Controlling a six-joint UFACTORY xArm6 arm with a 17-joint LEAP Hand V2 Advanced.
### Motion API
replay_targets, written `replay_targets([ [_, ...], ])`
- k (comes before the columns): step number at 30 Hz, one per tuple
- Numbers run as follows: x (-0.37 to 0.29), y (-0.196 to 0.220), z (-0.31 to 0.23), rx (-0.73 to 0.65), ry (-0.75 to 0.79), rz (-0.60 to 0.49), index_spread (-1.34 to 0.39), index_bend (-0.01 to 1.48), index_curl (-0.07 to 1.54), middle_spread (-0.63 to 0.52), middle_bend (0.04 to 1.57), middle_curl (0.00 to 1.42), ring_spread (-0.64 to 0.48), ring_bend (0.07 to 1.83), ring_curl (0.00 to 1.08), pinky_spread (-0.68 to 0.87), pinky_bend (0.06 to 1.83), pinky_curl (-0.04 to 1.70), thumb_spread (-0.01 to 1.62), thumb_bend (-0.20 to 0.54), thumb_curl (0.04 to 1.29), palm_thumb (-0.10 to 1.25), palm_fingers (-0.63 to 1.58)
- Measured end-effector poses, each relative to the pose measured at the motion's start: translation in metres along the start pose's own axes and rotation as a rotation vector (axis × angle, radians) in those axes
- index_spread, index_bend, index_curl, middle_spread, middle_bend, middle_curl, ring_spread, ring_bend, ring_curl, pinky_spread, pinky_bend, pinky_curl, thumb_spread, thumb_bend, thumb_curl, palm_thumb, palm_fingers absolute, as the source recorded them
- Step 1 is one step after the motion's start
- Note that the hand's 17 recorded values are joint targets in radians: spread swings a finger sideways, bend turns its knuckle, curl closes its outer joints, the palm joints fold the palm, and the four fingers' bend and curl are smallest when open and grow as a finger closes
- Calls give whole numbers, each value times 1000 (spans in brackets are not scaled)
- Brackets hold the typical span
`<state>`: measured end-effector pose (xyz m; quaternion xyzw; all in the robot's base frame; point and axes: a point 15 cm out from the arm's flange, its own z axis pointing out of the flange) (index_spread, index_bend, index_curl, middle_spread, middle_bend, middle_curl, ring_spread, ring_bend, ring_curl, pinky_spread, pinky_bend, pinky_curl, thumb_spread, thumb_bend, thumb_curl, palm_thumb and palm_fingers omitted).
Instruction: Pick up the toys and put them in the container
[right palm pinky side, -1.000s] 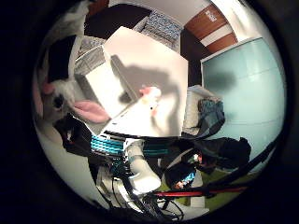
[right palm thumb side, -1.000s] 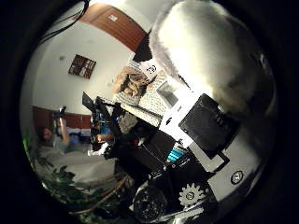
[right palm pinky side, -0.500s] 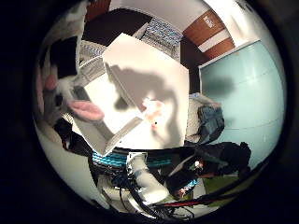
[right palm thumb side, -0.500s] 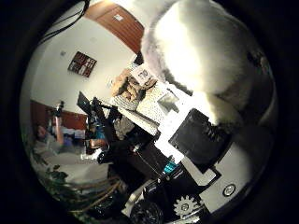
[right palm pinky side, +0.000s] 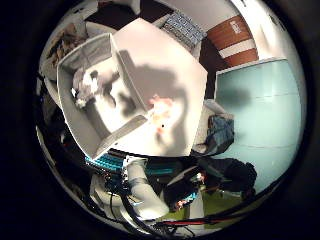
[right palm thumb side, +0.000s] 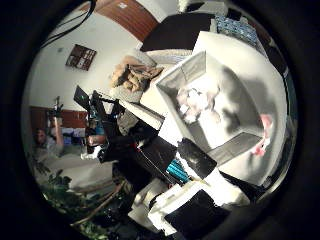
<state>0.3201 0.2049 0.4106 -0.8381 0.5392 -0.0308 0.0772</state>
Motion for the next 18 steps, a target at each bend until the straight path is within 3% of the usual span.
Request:
replay_targets([
  [11, 114, 9, -12, 20, 50, 186, -382, 161, 275, 49, 227, 338, 205, 390, 272, 450, 503, 431, 1167, -21, 380, 669, 112],
  [18, 206, 59, -17, -41, 61, 406, -287, 150, 270, 141, 210, 332, 221, 369, 257, 452, 492, 380, 1177, -21, 368, 632, 111],
])
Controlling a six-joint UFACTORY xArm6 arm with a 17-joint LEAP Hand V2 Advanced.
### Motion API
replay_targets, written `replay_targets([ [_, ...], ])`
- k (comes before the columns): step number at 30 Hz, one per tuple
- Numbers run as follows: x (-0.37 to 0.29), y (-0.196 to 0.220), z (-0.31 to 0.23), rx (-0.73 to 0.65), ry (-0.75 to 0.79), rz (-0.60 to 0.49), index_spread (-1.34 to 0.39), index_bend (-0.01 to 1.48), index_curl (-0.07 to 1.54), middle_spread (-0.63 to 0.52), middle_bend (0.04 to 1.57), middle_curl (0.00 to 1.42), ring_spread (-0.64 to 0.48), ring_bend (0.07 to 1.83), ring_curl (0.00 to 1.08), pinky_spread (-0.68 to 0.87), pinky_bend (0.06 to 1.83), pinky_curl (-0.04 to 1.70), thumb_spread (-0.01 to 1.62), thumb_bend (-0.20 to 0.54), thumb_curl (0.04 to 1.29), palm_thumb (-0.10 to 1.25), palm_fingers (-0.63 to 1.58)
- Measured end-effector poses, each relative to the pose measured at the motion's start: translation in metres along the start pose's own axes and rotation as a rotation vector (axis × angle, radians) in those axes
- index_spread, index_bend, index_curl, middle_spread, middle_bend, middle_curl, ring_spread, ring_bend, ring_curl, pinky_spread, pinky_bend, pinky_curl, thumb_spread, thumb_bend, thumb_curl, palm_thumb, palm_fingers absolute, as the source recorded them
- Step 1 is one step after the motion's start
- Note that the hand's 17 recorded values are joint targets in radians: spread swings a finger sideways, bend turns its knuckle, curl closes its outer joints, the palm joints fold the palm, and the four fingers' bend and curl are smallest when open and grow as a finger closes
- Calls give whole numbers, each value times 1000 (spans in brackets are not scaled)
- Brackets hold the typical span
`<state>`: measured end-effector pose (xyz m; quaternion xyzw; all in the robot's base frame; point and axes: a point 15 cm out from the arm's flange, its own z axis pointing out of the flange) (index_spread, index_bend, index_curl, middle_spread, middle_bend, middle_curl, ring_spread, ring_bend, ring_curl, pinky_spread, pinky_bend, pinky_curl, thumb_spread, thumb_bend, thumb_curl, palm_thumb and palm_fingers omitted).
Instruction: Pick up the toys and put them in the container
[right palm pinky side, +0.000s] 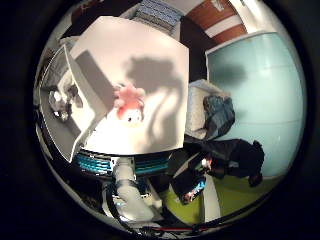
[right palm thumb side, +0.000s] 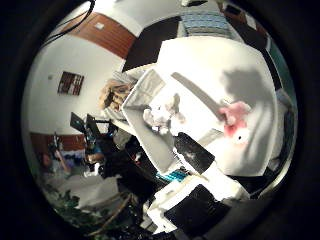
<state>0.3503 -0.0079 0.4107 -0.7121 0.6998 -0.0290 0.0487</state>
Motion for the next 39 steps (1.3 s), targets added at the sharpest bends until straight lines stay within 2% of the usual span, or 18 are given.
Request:
replay_targets([
  [3, 40, 14, 17, -48, -12, 79, -262, 149, 263, 168, 207, 330, 228, 371, 255, 450, 499, 367, 1181, -18, 364, 629, 109],
  [9, 75, 64, 95, -217, -57, 186, -230, 149, 255, 201, 201, 330, 239, 383, 254, 449, 519, 350, 1177, -19, 361, 617, 99],
  [15, 93, 77, 127, -226, -66, 231, -222, 149, 253, 208, 204, 332, 240, 385, 251, 446, 532, 336, 1175, -18, 359, 616, 100],
  [22, 101, 63, 149, -199, -60, 238, -221, 149, 251, 219, 204, 333, 241, 403, 254, 447, 549, 317, 1173, -18, 358, 621, 101],
  [39, 94, 48, 219, -278, -106, 260, -190, 150, 252, 235, 207, 332, 242, 420, 247, 444, 579, 289, 1167, -19, 344, 602, 92],
])
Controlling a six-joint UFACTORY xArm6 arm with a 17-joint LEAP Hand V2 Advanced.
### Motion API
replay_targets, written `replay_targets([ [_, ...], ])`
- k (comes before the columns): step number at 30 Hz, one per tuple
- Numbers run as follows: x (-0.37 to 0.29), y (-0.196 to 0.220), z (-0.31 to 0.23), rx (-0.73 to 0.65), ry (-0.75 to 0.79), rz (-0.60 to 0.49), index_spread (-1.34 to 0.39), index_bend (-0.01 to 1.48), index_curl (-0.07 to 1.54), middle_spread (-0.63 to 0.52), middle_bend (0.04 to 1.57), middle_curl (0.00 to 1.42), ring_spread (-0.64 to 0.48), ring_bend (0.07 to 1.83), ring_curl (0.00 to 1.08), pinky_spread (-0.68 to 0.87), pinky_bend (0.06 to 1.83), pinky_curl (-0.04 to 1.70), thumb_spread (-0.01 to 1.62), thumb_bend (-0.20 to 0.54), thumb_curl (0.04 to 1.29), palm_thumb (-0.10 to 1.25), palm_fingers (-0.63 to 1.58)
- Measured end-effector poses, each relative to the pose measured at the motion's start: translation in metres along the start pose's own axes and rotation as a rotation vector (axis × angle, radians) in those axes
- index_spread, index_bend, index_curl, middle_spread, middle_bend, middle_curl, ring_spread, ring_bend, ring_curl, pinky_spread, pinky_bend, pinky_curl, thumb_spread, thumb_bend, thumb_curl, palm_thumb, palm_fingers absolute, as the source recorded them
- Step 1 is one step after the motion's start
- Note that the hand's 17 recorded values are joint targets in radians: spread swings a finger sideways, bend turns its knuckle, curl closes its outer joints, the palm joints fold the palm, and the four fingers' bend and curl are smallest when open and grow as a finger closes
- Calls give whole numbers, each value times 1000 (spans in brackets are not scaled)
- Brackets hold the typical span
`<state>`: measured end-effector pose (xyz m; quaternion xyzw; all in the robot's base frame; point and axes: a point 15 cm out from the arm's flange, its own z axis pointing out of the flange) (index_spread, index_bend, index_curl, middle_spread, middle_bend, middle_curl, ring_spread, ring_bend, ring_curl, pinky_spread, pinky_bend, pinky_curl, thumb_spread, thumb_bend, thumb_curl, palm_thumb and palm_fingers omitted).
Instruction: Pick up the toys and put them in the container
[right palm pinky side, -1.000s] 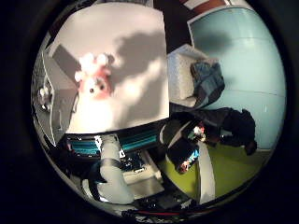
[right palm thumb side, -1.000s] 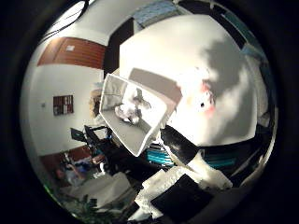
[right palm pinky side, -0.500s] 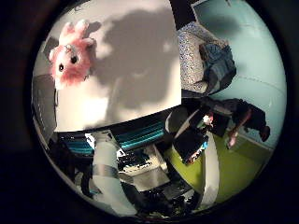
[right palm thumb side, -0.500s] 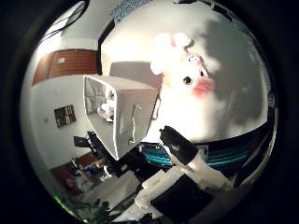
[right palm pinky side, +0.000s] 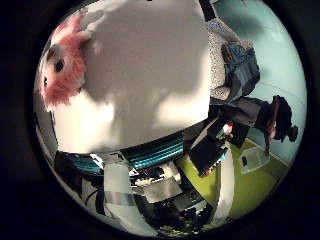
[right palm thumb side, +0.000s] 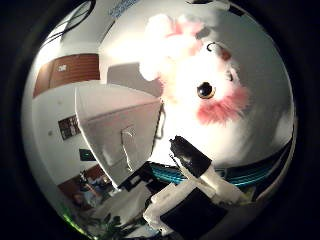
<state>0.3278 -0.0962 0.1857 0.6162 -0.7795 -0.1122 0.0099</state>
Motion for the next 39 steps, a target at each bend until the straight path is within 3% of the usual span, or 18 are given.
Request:
replay_targets([
  [11, -42, -6, 26, -41, 27, -55, -167, 135, 241, 230, 269, 342, 240, 457, 249, 451, 581, 279, 1160, -19, 339, 603, 130],
  [19, -48, -3, 47, -103, 50, -66, -164, 159, 252, 117, 373, 357, 174, 566, 258, 422, 546, 253, 1143, -14, 350, 643, 299],
  [22, -47, -3, 47, -109, 52, -68, -218, 160, 248, -72, 528, 406, -6, 728, 285, 214, 531, 226, 1133, -12, 361, 685, 542],
  [25, -40, -4, 45, -106, 68, -74, -334, 185, 271, -243, 688, 490, -238, 904, 351, -266, 795, 278, 1119, -13, 372, 739, 1022],
  [26, -36, -5, 43, -105, 77, -74, -376, 236, 311, -270, 767, 537, -274, 973, 394, -362, 843, 309, 1118, -10, 377, 763, 1170],
  [28, -25, -6, 38, -95, 92, -64, -419, 312, 369, -294, 838, 591, -302, 1045, 439, -425, 930, 357, 1113, -11, 382, 791, 1196],
  [32, -11, -9, 22, -47, 93, -33, -465, 651, 587, -308, 1006, 742, -279, 1257, 549, -363, 1216, 509, 1112, -12, 407, 845, 1180],
  [35, 0, -9, 8, -12, 89, -19, -431, 864, 738, -294, 1099, 836, -257, 1345, 603, -303, 1315, 591, 1128, -5, 419, 885, 1126],
  [39, 12, -5, -12, 25, 85, -7, -377, 967, 856, -260, 1184, 905, -241, 1402, 653, -247, 1372, 676, 1166, -4, 437, 957, 1066],
])
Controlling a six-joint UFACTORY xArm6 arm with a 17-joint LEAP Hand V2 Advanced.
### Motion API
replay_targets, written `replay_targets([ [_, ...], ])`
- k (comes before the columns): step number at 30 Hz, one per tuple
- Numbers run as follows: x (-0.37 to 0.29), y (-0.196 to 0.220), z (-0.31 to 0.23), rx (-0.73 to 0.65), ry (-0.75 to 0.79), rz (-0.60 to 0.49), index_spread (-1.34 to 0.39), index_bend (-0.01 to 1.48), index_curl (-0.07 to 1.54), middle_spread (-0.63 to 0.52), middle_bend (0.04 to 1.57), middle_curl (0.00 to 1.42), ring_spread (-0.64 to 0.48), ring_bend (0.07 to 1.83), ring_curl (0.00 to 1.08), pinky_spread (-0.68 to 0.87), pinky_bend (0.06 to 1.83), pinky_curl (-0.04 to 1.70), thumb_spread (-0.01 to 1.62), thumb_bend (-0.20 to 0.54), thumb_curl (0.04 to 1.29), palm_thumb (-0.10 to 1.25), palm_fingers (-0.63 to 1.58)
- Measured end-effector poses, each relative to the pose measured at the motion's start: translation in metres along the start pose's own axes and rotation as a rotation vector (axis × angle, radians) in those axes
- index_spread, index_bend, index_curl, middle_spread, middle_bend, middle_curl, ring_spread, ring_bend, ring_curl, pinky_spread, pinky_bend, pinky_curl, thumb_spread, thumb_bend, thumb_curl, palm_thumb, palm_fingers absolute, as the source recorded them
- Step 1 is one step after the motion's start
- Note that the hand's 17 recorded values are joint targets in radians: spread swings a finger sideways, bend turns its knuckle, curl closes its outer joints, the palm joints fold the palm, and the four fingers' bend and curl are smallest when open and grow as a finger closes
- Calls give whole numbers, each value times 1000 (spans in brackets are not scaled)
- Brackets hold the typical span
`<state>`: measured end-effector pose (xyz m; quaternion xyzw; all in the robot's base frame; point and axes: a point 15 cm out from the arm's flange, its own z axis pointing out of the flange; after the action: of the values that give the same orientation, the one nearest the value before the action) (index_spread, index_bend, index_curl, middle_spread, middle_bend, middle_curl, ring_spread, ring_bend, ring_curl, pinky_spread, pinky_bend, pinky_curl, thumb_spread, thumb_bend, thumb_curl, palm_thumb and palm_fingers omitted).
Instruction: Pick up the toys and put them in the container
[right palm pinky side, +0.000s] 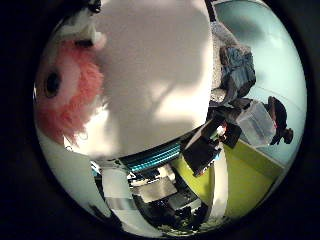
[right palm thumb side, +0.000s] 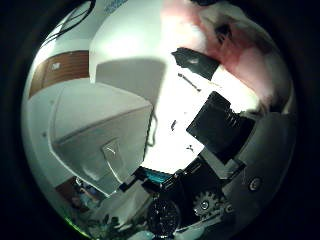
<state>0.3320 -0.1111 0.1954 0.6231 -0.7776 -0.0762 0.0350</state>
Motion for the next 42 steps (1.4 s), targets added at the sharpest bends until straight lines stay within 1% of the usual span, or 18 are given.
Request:
replay_targets([
  [3, 9, 11, -19, 5, 11, 1, -346, 982, 903, -243, 1209, 932, -234, 1416, 678, -221, 1377, 727, 1186, -7, 448, 979, 1042],
  [9, 21, 35, -74, 8, 51, -21, -320, 980, 966, -222, 1235, 958, -232, 1436, 713, -208, 1348, 815, 1218, -11, 454, 978, 1010],
  [18, 2, 74, -177, 140, 72, -87, -317, 955, 1021, -211, 1240, 967, -233, 1430, 738, -212, 1302, 917, 1240, -12, 453, 963, 998],
  [22, -30, 90, -212, 164, 69, -170, -319, 950, 1036, -211, 1238, 970, -237, 1421, 747, -216, 1282, 950, 1247, -10, 450, 964, 1001],
  [26, -79, 99, -233, 199, 4, -260, -321, 943, 1047, -212, 1230, 977, -239, 1415, 756, -222, 1268, 981, 1251, -11, 449, 966, 1003],
  [31, -134, 110, -242, 214, -6, -350, -323, 939, 1058, -213, 1231, 982, -245, 1400, 770, -231, 1246, 1020, 1253, -9, 450, 970, 1001],
  [42, -251, 155, -259, 221, -19, -545, -329, 914, 1071, -213, 1217, 982, -252, 1371, 793, -236, 1196, 1082, 1253, -10, 449, 978, 1017],
])
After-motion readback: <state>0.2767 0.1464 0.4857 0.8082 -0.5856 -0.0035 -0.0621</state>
